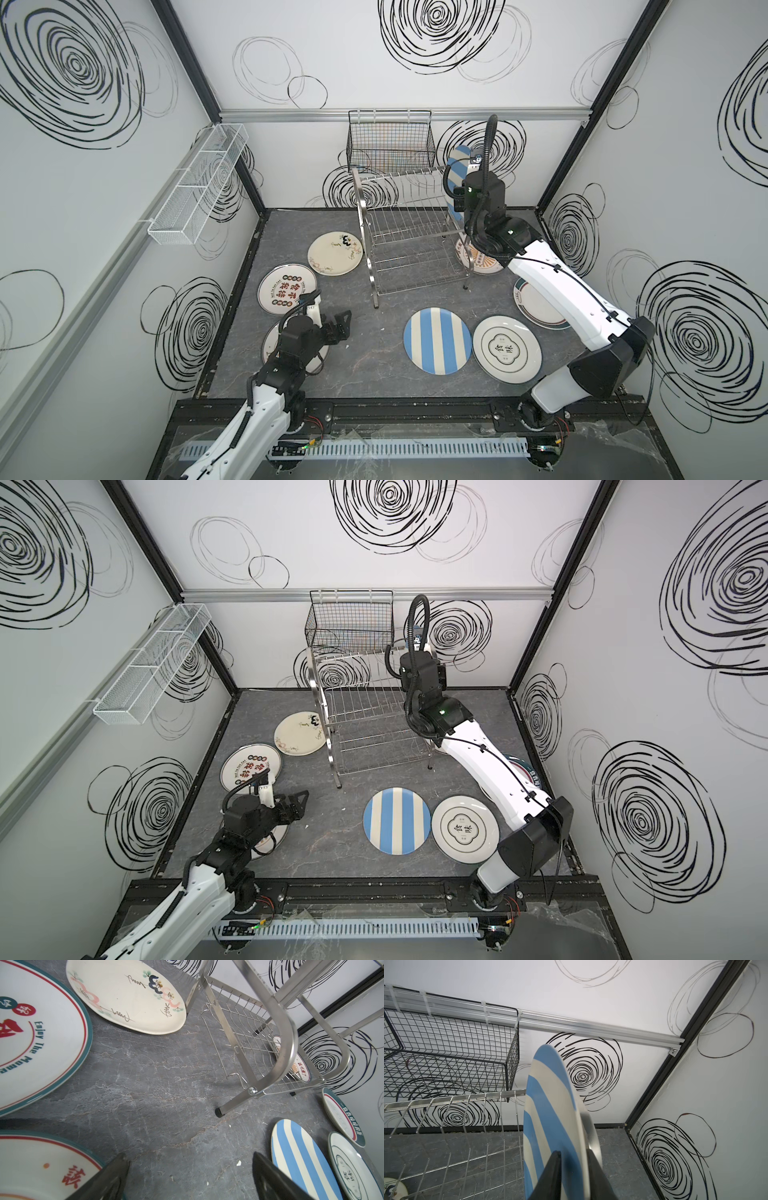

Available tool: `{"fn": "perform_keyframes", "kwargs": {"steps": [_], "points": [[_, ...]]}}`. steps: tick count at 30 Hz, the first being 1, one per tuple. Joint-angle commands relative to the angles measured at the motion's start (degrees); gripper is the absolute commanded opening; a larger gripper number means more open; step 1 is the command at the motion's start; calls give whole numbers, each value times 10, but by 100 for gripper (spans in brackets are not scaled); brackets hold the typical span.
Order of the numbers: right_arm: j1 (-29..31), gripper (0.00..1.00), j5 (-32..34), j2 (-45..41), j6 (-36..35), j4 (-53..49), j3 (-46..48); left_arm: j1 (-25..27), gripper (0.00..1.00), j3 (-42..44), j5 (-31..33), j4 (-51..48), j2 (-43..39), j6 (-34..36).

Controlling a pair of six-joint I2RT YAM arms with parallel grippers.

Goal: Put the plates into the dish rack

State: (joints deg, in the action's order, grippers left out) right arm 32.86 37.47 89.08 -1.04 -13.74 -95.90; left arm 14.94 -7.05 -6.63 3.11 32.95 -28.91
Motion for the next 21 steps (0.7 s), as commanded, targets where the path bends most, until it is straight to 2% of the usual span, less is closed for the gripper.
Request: {"fn": "perform_keyframes", "kwargs": {"steps": [1,10,21], "points": [[-3,27,-1,-22,-5,5,-5,-4,96,1,-4,24,0,6],[-4,36,-20,-24,-6,-10,-21,-6,96,1,-4,24,1,6],[-3,56,-51,-27,-6,-44,-65,-5,96,2,-1,21,-5,5]]}}
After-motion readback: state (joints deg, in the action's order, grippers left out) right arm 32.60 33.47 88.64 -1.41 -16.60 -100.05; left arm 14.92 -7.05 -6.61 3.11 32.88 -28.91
